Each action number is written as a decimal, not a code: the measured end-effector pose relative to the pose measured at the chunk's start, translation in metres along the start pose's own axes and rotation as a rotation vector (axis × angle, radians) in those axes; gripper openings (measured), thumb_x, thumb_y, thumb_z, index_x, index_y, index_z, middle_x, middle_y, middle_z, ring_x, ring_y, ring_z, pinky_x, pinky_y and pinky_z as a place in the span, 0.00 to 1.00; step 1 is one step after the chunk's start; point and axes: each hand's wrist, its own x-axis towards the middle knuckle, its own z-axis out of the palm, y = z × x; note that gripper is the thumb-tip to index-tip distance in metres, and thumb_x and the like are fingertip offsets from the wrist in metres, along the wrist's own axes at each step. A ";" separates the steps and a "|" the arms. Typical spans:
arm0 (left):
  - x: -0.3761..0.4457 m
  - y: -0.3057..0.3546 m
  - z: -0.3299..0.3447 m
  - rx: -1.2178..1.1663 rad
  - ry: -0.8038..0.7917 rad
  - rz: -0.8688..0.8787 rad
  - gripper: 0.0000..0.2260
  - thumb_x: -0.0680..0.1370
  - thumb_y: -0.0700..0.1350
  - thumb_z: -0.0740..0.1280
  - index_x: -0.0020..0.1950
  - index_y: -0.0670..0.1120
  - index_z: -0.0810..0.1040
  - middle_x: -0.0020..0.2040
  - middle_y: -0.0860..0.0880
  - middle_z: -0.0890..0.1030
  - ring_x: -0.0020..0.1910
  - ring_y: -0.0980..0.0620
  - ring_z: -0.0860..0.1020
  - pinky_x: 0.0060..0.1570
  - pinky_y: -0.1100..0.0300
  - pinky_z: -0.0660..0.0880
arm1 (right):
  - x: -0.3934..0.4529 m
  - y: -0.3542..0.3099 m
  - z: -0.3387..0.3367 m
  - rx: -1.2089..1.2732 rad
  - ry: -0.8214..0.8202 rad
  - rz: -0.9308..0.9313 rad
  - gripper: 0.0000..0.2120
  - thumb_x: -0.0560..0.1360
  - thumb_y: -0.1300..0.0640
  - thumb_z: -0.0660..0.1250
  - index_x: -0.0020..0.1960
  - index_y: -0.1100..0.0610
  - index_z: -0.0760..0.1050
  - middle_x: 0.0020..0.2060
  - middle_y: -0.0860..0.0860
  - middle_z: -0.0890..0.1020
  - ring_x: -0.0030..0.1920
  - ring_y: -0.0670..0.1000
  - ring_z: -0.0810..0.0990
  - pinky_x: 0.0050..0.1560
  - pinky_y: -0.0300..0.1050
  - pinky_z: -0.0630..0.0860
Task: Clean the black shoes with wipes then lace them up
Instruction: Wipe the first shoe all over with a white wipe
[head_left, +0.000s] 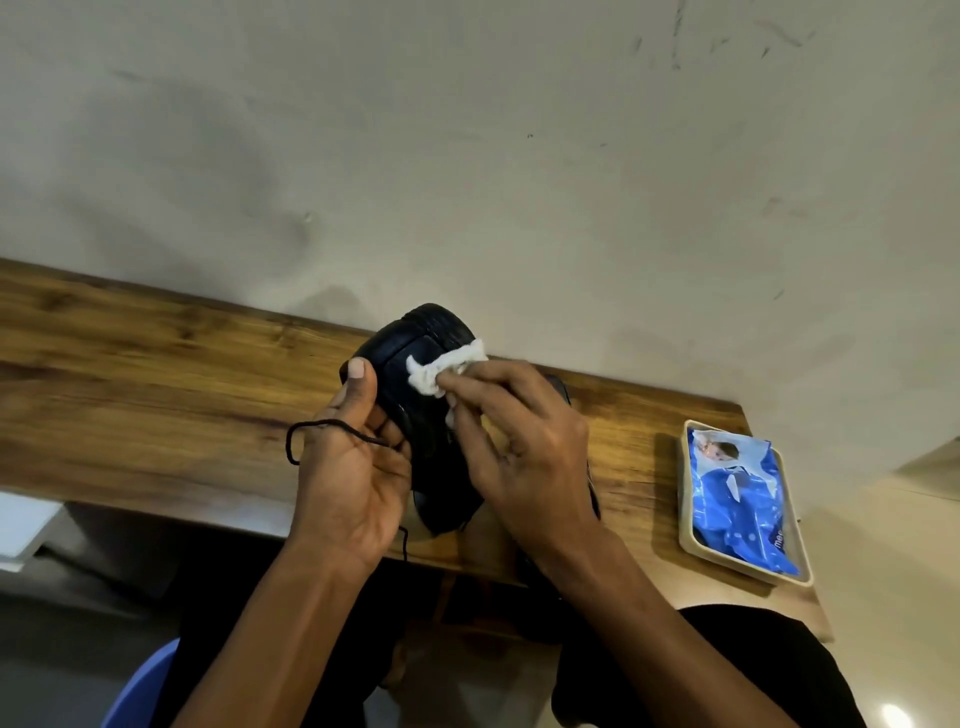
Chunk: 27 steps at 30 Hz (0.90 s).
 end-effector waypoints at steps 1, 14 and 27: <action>0.001 0.001 -0.001 -0.015 -0.011 -0.018 0.21 0.79 0.56 0.63 0.63 0.41 0.78 0.51 0.47 0.82 0.44 0.55 0.81 0.32 0.68 0.78 | -0.007 -0.004 0.002 0.015 -0.038 -0.026 0.09 0.74 0.68 0.74 0.54 0.63 0.84 0.50 0.56 0.83 0.51 0.52 0.82 0.53 0.42 0.79; 0.004 -0.011 0.000 -0.152 0.050 -0.055 0.17 0.82 0.51 0.61 0.53 0.39 0.83 0.52 0.43 0.86 0.52 0.53 0.85 0.62 0.58 0.75 | 0.009 0.013 0.004 0.054 -0.014 0.130 0.07 0.75 0.67 0.71 0.51 0.62 0.84 0.48 0.52 0.83 0.47 0.47 0.82 0.48 0.42 0.80; 0.006 -0.013 -0.004 -0.133 -0.022 -0.065 0.21 0.83 0.55 0.59 0.55 0.38 0.81 0.51 0.42 0.84 0.50 0.51 0.84 0.47 0.61 0.82 | 0.009 -0.010 0.016 0.041 -0.126 -0.001 0.10 0.75 0.66 0.72 0.56 0.61 0.84 0.50 0.56 0.82 0.51 0.54 0.81 0.49 0.49 0.79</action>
